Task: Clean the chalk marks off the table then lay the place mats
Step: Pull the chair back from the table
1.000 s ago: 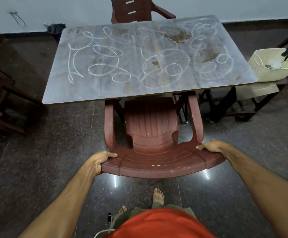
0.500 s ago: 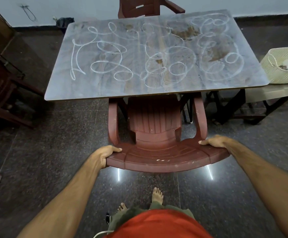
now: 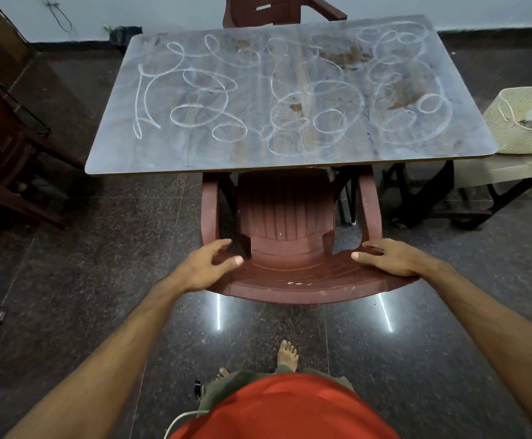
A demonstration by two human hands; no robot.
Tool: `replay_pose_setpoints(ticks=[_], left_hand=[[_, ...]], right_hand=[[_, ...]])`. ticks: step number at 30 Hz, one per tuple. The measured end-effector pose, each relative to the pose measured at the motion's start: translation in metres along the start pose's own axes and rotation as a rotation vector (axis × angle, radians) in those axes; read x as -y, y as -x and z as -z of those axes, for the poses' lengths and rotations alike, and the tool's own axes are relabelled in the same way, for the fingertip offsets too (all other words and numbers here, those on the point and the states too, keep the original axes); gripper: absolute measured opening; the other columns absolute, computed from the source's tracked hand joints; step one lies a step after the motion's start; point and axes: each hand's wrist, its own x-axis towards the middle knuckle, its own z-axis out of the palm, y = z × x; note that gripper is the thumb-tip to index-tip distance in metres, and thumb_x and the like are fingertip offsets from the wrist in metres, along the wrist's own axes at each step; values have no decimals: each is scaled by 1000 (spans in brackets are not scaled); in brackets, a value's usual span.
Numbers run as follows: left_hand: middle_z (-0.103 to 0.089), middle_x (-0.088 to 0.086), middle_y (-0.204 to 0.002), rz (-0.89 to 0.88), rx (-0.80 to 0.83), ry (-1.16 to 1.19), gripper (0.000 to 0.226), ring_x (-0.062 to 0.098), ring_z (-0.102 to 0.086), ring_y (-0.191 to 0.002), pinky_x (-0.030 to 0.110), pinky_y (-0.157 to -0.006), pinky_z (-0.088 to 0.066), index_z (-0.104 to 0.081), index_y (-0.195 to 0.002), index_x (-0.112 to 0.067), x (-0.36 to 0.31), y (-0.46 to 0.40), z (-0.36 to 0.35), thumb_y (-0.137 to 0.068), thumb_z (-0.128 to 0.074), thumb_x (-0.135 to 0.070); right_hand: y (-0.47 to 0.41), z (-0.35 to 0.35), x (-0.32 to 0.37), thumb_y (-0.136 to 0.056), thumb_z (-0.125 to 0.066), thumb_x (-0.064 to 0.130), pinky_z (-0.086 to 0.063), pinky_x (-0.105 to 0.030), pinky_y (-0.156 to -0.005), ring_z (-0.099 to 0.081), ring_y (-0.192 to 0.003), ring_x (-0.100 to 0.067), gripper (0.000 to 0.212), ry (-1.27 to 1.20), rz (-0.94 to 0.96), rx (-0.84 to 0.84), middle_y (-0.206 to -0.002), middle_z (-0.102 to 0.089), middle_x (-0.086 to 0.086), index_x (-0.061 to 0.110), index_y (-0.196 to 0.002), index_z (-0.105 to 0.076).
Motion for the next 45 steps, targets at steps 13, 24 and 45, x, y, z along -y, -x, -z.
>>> replay_pose_setpoints(ticks=[13, 24, 45], left_hand=[[-55, -19, -136, -400, -128, -796, 58, 10, -54, -124, 32, -94, -48, -51, -137, -36, 6, 23, -9, -89, -50, -4], [-61, -13, -133, -441, -197, -709, 61, 14, -58, -120, 32, -88, -49, -56, -134, -29, 27, 23, -4, -84, -50, 4], [-65, -9, -127, -465, -274, -668, 62, 16, -60, -119, 35, -91, -51, -62, -129, -26, 23, 28, -7, -79, -56, 10]], right_hand=[[34, -12, 6, -70, -70, 71, -30, -40, -115, -28, -146, -17, 97, 548, 153, 135, -157, -33, 11, 44, -152, -24], [51, -30, 19, -91, -56, 44, -43, -39, -104, -46, -132, -10, 57, 577, 251, -48, -142, -52, 18, 43, -145, -39], [54, -33, 13, -81, -54, 24, -40, -29, -75, -63, -93, -7, 37, 465, 265, -179, -100, -67, 24, 44, -111, -63]])
